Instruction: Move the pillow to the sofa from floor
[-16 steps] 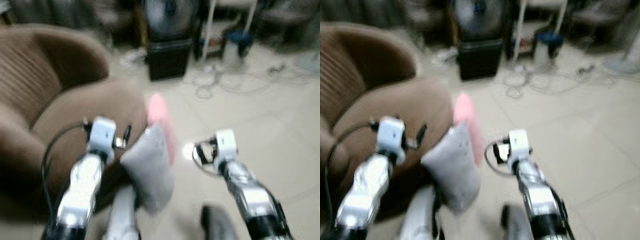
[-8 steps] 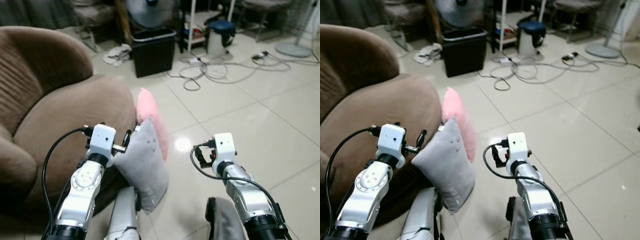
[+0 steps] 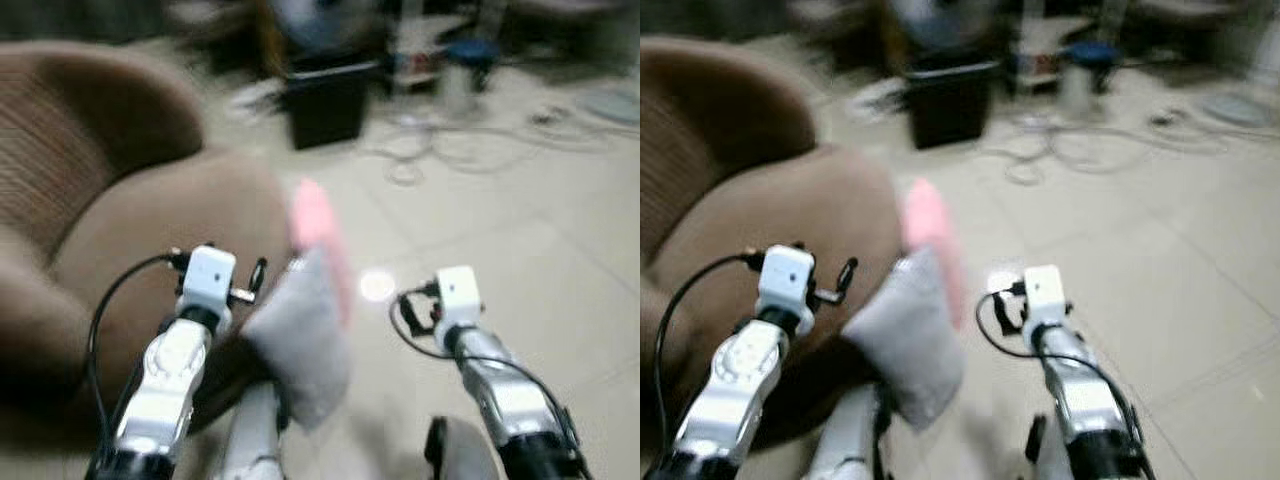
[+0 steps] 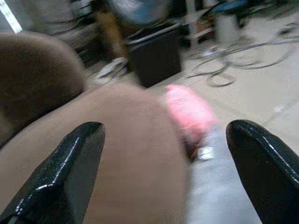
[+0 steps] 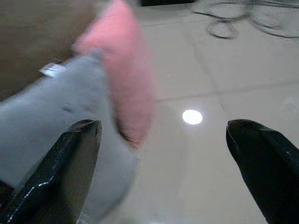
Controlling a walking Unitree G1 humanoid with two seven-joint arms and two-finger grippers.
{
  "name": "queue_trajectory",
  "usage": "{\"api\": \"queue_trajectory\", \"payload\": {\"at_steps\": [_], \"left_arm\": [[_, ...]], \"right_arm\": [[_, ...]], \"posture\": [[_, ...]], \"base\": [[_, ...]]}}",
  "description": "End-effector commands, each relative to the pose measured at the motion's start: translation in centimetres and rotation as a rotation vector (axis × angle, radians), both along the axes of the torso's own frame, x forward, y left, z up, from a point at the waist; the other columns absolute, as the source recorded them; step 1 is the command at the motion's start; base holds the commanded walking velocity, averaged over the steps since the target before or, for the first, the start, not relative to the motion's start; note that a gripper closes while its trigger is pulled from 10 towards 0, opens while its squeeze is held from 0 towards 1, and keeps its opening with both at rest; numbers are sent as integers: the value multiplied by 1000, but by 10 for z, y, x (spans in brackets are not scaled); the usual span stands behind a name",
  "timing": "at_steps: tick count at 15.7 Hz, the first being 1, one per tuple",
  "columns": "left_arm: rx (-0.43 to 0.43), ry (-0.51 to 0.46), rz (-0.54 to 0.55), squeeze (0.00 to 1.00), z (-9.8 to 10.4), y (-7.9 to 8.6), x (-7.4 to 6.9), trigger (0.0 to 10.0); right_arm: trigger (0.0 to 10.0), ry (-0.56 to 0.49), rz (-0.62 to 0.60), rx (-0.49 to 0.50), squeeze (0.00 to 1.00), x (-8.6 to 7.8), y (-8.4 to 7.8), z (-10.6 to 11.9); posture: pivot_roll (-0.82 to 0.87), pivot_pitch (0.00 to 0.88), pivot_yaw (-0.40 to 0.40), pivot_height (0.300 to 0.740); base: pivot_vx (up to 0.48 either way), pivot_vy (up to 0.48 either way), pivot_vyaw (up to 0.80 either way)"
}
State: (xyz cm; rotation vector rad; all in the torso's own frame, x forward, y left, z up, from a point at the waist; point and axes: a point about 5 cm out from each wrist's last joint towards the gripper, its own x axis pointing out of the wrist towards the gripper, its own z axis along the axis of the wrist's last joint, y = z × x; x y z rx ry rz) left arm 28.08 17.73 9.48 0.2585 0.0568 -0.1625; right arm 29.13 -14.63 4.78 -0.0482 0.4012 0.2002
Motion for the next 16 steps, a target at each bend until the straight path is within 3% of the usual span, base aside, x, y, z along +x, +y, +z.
{"api": "queue_trajectory", "payload": {"at_steps": [1,4,7,9,11,13,15,16], "left_arm": [[-5,-10,-10,0,4,-3,2,10000],[-17,-22,2,0,5,-2,2,10000],[25,27,2,0,-4,2,2,10000],[39,75,7,0,-11,10,6,10000],[35,153,-46,0,-22,11,11,10000],[-37,198,-78,1000,-29,7,12,10000],[-83,255,-99,1000,-42,3,20,10000],[-118,282,-108,1000,-50,-7,24,10000]], "right_arm": [[10000,-12,3,-4,0,0,-1,3],[10000,-12,-5,6,0,1,-1,3],[10000,-7,8,8,0,-1,0,1],[10000,-14,78,0,0,-4,3,4],[10000,-31,128,-14,0,-5,-2,8],[10000,-23,152,-4,0,-8,-7,6],[10000,-26,254,-42,0,-15,-6,4],[10000,-33,291,-50,0,-22,-13,10]], "posture": [[42,0,48,553],[42,0,50,553],[44,0,39,553],[24,0,25,553],[14,0,18,553],[-2,0,16,553],[-52,0,7,553],[-122,0,-15,553]], "base": [[255,0,0],[172,0,0],[0,0,0],[0,0,0],[0,0,0],[0,0,0],[0,0,0],[0,0,0]]}}
